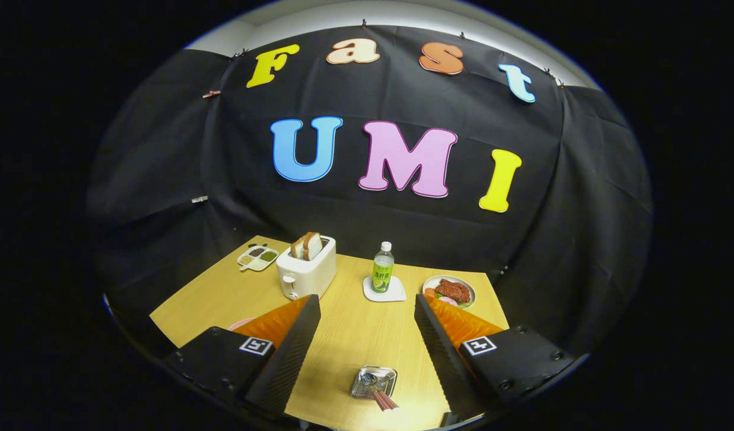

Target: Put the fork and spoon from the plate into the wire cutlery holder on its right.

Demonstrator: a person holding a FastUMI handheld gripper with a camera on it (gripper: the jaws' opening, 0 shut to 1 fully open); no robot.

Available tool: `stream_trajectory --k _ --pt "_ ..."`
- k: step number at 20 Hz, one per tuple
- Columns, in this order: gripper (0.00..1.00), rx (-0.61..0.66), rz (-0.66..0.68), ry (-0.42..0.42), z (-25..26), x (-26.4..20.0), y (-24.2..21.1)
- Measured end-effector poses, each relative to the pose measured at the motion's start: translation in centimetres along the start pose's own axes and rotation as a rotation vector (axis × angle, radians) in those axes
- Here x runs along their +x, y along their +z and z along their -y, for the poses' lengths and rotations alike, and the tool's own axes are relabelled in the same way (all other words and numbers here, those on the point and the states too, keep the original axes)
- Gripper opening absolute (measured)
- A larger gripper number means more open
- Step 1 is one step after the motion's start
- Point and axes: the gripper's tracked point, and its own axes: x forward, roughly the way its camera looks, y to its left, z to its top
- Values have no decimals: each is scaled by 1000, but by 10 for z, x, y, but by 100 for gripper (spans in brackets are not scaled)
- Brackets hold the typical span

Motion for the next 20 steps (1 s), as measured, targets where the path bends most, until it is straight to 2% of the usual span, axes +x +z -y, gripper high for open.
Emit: stream_trajectory --k 8,16,20 --pt "98 0 32 28 1 -5 -3" --pt "99 29 92 -18 19 -10 15" --pt "98 40 88 -44 27 -10 10"
